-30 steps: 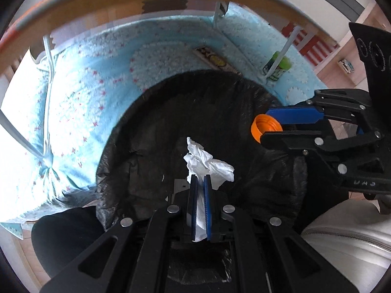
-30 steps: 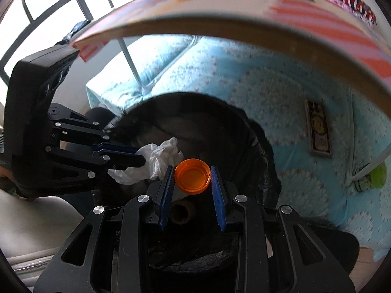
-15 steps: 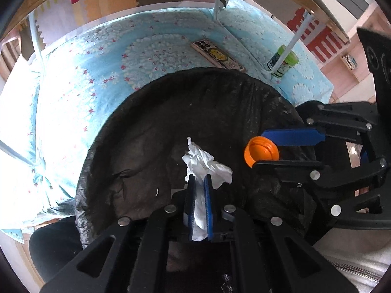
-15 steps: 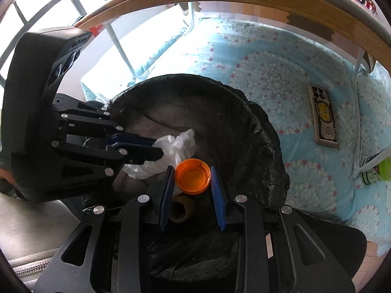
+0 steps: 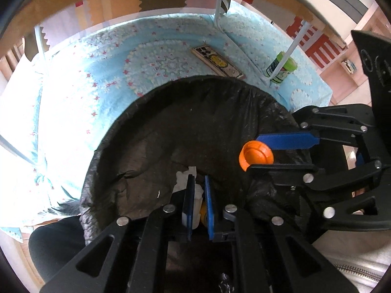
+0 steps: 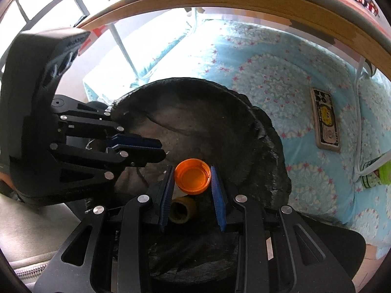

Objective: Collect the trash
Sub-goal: 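Carry the cap and tissue over the bin and open both tools to drop them, then raise both open tools from the bin back over the board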

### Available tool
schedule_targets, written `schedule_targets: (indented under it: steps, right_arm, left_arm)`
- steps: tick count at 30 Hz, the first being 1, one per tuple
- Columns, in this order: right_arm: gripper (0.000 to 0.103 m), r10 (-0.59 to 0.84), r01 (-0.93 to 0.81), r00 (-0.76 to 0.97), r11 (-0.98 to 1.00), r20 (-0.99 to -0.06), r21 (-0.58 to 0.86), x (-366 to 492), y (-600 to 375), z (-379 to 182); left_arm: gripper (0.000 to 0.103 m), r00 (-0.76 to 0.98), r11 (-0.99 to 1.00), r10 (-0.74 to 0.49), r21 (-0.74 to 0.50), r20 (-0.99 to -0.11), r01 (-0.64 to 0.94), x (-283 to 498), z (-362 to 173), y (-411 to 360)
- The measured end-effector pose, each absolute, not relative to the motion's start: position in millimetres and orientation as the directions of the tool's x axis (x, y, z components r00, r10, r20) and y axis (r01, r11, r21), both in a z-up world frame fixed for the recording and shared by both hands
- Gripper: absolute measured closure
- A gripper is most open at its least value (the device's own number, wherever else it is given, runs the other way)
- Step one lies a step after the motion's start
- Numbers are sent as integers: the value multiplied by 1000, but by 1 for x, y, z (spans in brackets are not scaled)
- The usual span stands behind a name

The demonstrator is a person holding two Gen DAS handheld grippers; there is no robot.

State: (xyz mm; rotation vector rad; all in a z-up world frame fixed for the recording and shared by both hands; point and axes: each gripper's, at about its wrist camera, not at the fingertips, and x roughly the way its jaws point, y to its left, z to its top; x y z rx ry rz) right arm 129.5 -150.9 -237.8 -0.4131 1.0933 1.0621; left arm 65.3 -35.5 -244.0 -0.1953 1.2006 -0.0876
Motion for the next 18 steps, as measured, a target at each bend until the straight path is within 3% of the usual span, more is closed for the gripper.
schedule_targets:
  steps: [7, 8, 9, 10, 18]
  right_arm:
    - [71, 511, -863, 66, 460, -857, 208, 126, -151, -230]
    - [71, 515, -863, 65, 458, -855, 211, 126, -151, -228]
    - [71, 518, -863, 65, 458, -853, 213, 127, -150, -228]
    - [71, 518, -862, 70, 461, -852, 209, 128, -150, -227]
    - [71, 546, -877, 102, 444, -832, 184, 121, -148, -208]
  left_arm:
    - [94, 386, 981, -162, -192, -908, -41, 53, -229, -34]
    - [79, 392, 980, -161, -194, -906, -44, 52, -226, -33]
    - [53, 401, 980, -159, -195, -902, -49, 51, -223, -33]
    - [46, 423, 981, -141, -184, -895, -61, 48, -217, -32]
    - [45, 464, 981, -119, -175, -878, -79, 34, -197, -25]
